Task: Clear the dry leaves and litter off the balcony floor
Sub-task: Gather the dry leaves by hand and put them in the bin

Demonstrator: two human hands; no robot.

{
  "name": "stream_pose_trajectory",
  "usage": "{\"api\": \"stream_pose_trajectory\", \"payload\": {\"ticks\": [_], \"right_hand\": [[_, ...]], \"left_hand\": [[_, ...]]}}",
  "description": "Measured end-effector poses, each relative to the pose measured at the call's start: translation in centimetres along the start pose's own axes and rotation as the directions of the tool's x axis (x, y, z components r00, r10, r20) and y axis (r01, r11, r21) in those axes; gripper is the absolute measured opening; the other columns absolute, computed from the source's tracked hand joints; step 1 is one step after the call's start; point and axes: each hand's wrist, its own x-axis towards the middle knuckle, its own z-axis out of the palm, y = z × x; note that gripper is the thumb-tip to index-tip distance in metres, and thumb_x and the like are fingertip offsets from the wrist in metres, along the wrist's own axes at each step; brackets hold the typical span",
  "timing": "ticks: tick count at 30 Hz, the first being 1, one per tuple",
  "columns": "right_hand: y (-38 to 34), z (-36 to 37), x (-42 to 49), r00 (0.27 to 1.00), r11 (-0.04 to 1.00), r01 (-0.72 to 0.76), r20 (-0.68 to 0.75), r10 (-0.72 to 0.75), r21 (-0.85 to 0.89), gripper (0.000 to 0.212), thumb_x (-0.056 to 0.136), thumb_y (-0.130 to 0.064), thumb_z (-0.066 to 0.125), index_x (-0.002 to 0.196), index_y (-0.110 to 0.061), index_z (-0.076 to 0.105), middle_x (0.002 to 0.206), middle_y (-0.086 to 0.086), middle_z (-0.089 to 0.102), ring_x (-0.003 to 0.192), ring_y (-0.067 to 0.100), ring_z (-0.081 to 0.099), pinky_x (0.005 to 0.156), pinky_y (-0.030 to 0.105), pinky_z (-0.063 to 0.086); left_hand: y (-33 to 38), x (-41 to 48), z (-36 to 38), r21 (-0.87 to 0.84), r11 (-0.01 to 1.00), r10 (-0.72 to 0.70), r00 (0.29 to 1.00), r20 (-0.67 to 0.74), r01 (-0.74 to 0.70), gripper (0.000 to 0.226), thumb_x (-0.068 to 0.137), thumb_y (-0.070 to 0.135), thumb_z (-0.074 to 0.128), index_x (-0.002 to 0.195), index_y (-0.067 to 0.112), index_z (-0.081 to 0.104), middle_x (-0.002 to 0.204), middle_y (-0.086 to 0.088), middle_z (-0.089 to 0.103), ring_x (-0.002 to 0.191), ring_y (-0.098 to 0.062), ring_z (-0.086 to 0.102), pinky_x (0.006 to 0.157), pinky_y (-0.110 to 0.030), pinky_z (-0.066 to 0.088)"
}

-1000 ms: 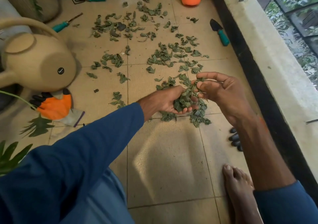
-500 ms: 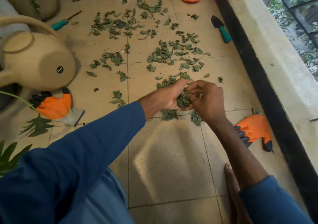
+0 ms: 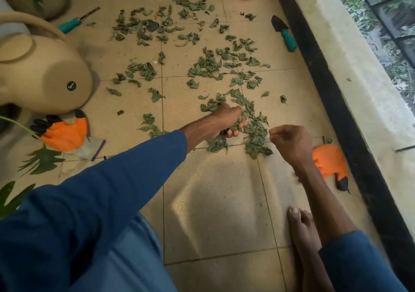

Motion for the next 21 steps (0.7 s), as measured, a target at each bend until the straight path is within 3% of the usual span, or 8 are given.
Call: {"api": "stream_pose_trajectory", "payload": {"ticks": [1, 4, 6, 8, 12, 18, 21], "right_hand": [[1.3, 0.5, -0.1, 0.998, 0.997, -0.066, -0.003, 0.066, -0.046, 0.008, 0.089, -0.012, 0.074, 0.095, -0.013, 0.079, 0.089, 0.004, 0.078, 0.068, 0.007, 0.068, 0.062, 0.017, 0.054], [3.7, 2.9, -0.4, 0.982, 0.978, -0.182, 0.038, 0.187, -0.1, 0.021, 0.084, -0.027, 0.081, 0.099, -0.012, 0.078, 0.096, 0.007, 0.077, 0.081, 0.02, 0.07, 0.068, 0.024, 0.046], [4.0, 4.3, -0.8, 0.985, 0.974, -0.163, 0.031, 0.17, -0.154, 0.024, 0.083, -0.029, 0.082, 0.1, -0.012, 0.077, 0.099, 0.008, 0.074, 0.086, 0.026, 0.069, 0.07, 0.029, 0.046], [4.2, 5.0, -1.1, 0.992, 0.975, -0.123, 0.006, 0.127, -0.184, 0.013, 0.085, -0.023, 0.079, 0.095, -0.015, 0.077, 0.098, 0.009, 0.075, 0.086, 0.03, 0.07, 0.073, 0.036, 0.055], [4.9, 4.5, -1.6, 0.995, 0.978, -0.077, 0.047, 0.087, -0.195, 0.011, 0.084, -0.01, 0.071, 0.085, -0.017, 0.078, 0.088, 0.005, 0.077, 0.078, 0.025, 0.07, 0.072, 0.04, 0.059], [5.8, 1.4, -1.4, 1.0, 0.993, -0.027, -0.011, 0.026, -0.117, 0.018, 0.082, 0.002, 0.069, 0.087, -0.011, 0.08, 0.084, 0.005, 0.077, 0.077, 0.019, 0.072, 0.068, 0.023, 0.049], [4.9, 0.7, -1.1, 0.996, 0.995, 0.047, 0.076, -0.041, -0.089, 0.019, 0.083, 0.004, 0.072, 0.088, -0.013, 0.08, 0.079, -0.002, 0.075, 0.072, 0.012, 0.07, 0.061, 0.015, 0.046]], "left_hand": [[0.0, 0.1, 0.0, 0.004, 1.0, -0.001, 1.0, 0.006, 0.001, 0.043, 0.111, 0.032, 0.041, 0.093, 0.004, 0.066, 0.064, -0.001, 0.057, 0.043, -0.01, 0.05, 0.035, -0.019, 0.035], [-0.2, 0.2, -0.1, 0.009, 1.0, -0.006, 1.0, 0.015, 0.006, 0.041, 0.111, 0.033, 0.042, 0.095, 0.004, 0.065, 0.065, -0.001, 0.057, 0.043, -0.01, 0.051, 0.035, -0.019, 0.036], [-0.3, 0.2, -0.1, 0.016, 1.0, -0.011, 1.0, 0.022, 0.011, 0.04, 0.111, 0.032, 0.041, 0.095, 0.004, 0.065, 0.065, -0.001, 0.057, 0.043, -0.01, 0.051, 0.036, -0.019, 0.036], [-0.4, 0.3, -0.1, 0.029, 0.999, -0.017, 1.0, 0.027, 0.016, 0.041, 0.112, 0.032, 0.04, 0.093, 0.004, 0.065, 0.064, -0.001, 0.057, 0.043, -0.011, 0.051, 0.037, -0.019, 0.037], [-0.5, 0.4, -0.3, 0.051, 0.998, -0.025, 0.999, 0.04, 0.023, 0.042, 0.112, 0.033, 0.039, 0.093, 0.005, 0.065, 0.065, -0.001, 0.056, 0.043, -0.011, 0.051, 0.038, -0.019, 0.037], [-0.7, 0.8, -0.3, 0.071, 0.997, -0.046, 0.997, 0.056, 0.042, 0.041, 0.112, 0.033, 0.04, 0.098, 0.005, 0.066, 0.066, 0.0, 0.057, 0.047, -0.011, 0.052, 0.041, -0.02, 0.038], [-0.6, 1.1, -0.1, 0.073, 0.996, -0.06, 0.996, 0.06, 0.056, 0.041, 0.111, 0.034, 0.041, 0.101, 0.005, 0.067, 0.066, 0.001, 0.058, 0.048, -0.012, 0.053, 0.042, -0.021, 0.039]]}}
